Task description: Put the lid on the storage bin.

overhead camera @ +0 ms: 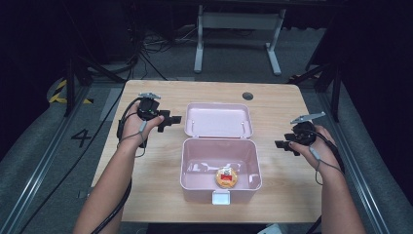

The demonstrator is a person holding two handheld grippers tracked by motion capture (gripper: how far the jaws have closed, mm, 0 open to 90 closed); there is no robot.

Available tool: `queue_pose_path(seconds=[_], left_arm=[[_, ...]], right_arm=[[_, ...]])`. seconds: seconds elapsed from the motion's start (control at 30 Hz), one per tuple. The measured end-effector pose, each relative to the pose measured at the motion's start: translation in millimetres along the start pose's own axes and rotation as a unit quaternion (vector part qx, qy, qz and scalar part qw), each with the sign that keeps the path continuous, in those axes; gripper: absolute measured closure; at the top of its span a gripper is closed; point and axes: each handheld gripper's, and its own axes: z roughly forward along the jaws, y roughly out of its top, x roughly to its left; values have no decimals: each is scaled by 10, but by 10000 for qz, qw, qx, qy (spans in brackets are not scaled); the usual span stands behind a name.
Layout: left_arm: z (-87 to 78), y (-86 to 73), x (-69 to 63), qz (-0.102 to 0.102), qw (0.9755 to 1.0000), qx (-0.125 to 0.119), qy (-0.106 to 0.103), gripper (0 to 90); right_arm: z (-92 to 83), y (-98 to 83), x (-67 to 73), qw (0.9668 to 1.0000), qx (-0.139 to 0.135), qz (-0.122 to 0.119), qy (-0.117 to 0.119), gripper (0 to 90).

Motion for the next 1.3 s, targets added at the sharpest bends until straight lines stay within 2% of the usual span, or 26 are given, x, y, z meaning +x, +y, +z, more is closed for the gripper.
queue_pose_path(seconds=[0.1, 0.2, 0.27, 0.33, 0.43, 0.47, 0.57, 0.73, 0.8, 0.87, 0.93, 1.03, 1.13, 1.3], left_arm=[[54, 56, 4, -45, 10000, -1, -25, 360], [156, 127, -6, -65, 9999, 154, -6, 395], [220, 167, -29, -132, 9996, 250, -73, 409], [313, 216, -50, -92, 9994, 341, -9, 409], [387, 250, -58, -107, 9992, 374, 7, 403], [423, 264, -49, -63, 9991, 430, 26, 399], [516, 283, -50, -97, 9984, 549, 66, 397], [660, 288, -33, -231, 9974, 688, 33, 421], [678, 284, -22, -209, 9972, 708, 74, 426], [698, 277, -4, -316, 9972, 683, -24, 437], [692, 282, 11, -440, 9969, 653, -47, 471], [686, 288, 31, -486, 9967, 655, -35, 516], [667, 292, 56, -617, 9964, 576, -14, 588], [655, 321, 19, -497, 9972, 540, 127, 610]], right_arm=[[2, -13, 0, 10000, -4, 3, 4, 430], [30, -41, 13, 10000, 68, -45, 37, 426], [32, -55, 6, 10000, 77, -53, 7, 427], [20, -62, 5, 10000, 59, -13, -4, 428], [-3, -73, 5, 10000, 31, 3, -14, 428], [-10, -76, 4, 10000, 13, -4, -23, 428], [-20, -89, 8, 10000, 16, 34, -26, 428], [-32, -120, -9, 10000, 23, 62, -42, 427], [-32, -124, -9, 10000, 11, 69, -48, 427], [-41, -129, -11, 10000, 16, 78, -43, 427], [-48, -134, -10, 9999, 8, 99, -56, 427], [-49, -138, -7, 9999, 9, 100, -54, 427], [-39, -134, -1, 10000, -27, 4, -41, 427], [-34, -132, 2, 10000, -32, 8, -48, 427]])
